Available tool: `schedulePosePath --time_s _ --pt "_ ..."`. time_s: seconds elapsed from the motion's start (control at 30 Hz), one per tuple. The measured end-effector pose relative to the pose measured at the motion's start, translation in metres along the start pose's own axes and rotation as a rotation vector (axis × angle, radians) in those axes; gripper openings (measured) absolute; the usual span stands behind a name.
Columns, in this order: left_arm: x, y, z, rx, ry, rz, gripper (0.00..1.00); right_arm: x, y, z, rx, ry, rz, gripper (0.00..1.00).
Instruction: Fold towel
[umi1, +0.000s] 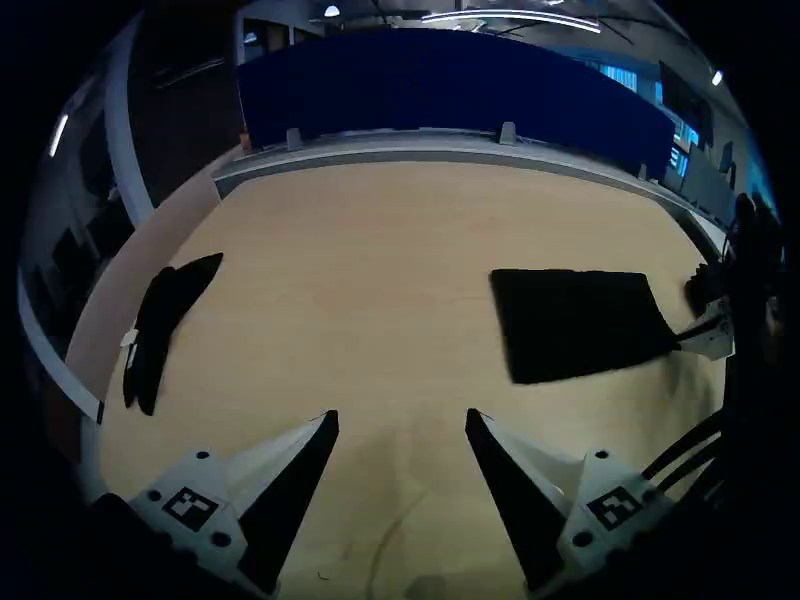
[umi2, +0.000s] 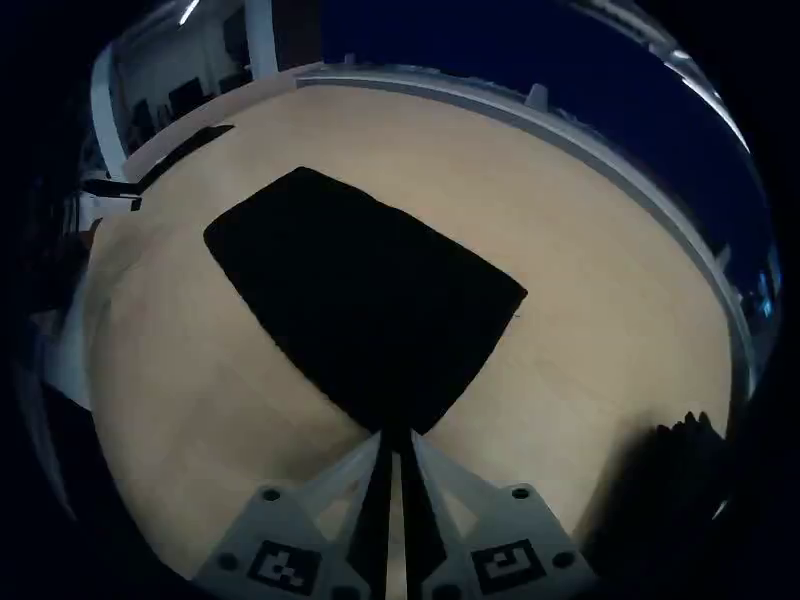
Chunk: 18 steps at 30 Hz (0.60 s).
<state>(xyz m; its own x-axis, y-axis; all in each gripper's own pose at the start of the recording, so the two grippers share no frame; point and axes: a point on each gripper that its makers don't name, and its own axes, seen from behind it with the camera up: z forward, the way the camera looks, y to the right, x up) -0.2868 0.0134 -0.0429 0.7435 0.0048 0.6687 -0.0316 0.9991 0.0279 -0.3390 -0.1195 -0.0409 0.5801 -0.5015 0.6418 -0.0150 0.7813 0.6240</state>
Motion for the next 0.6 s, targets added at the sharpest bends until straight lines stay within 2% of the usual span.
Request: schedulePosePath --time_s 0.27,0.6 --pt "0.000 -0.004 -0.004 0.005 0.006 -0.004 0.94 0.035 -0.003 -0.012 -0.010 0.034 -0.066 0.05" --pt "0.002 -0.016 -0.015 0.027 0.028 -0.031 0.94 0.120 -0.008 -0.015 -0.018 0.083 -0.221 0.05"
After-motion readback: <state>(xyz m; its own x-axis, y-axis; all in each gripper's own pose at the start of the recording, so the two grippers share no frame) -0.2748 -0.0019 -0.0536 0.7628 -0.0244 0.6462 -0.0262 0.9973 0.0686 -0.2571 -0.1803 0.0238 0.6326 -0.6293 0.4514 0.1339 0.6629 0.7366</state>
